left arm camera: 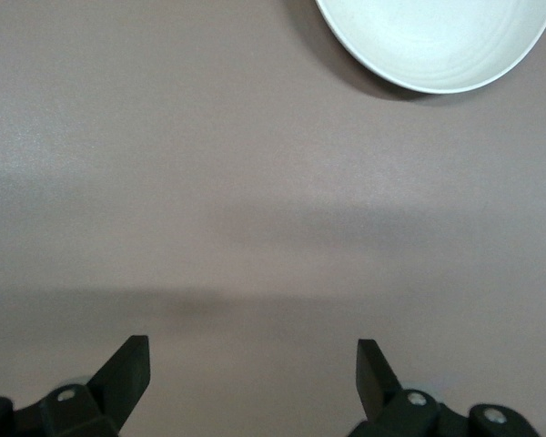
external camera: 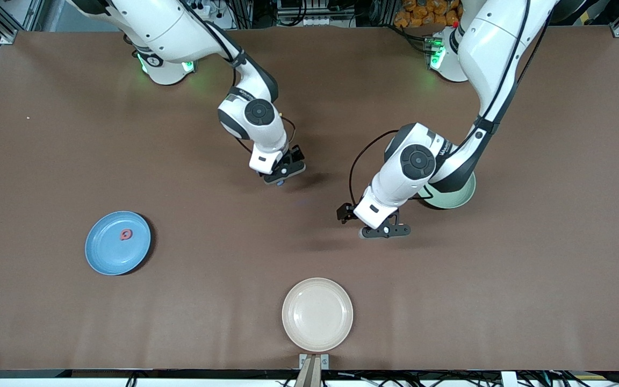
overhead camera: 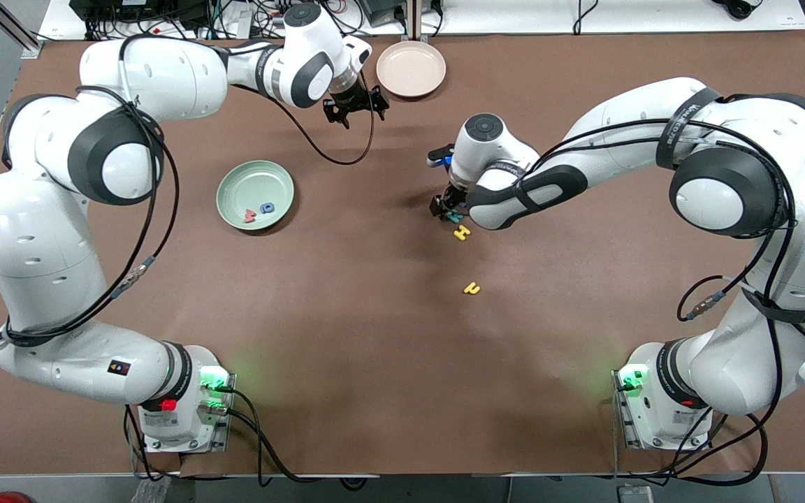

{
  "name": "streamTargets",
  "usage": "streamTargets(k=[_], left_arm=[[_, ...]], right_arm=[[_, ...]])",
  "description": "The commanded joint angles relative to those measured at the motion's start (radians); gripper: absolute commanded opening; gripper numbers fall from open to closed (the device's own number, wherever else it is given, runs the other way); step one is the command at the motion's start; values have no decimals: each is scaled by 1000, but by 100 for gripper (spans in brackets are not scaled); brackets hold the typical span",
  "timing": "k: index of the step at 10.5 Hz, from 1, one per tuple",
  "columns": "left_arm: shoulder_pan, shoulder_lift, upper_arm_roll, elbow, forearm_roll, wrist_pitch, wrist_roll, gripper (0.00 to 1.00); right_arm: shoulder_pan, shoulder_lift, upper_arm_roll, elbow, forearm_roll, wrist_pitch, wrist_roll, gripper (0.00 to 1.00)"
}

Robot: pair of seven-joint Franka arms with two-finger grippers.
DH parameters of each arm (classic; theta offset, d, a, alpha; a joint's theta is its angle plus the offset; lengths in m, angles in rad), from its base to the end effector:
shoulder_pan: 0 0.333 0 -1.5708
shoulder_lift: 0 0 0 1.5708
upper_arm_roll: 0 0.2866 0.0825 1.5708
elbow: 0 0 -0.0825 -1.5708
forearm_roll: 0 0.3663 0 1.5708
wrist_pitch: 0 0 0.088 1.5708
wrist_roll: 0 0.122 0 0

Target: Sort uppercase to blue plate, lowercase to green plate

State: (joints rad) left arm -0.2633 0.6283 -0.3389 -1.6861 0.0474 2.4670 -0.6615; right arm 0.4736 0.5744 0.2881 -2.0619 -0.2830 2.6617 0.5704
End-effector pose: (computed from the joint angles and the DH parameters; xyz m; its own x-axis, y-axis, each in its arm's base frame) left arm 0.5643 -0.3598 0.2421 0.9930 0.1091 0.0455 0.0952 -0.9665 0.2384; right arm 0.4048 0.4009 0.1421 0.9239 0.3795 0.0490 0.3816 -0.9233 -0.0434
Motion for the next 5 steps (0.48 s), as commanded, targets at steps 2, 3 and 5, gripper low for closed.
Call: streamTargets(k=[2,3,5], left_arm=[[-8,7,4,16,-4,4,-13,100],[-8,7,4,16,-4,4,-13,100],[-8,7,4,16,-4,6,-12,100]], right_arm=[[5,5,0,5,-100,1,17,100],[19,5,2,3,-104,0,16,100],[46,4,5,3,-110,-3,13,100]])
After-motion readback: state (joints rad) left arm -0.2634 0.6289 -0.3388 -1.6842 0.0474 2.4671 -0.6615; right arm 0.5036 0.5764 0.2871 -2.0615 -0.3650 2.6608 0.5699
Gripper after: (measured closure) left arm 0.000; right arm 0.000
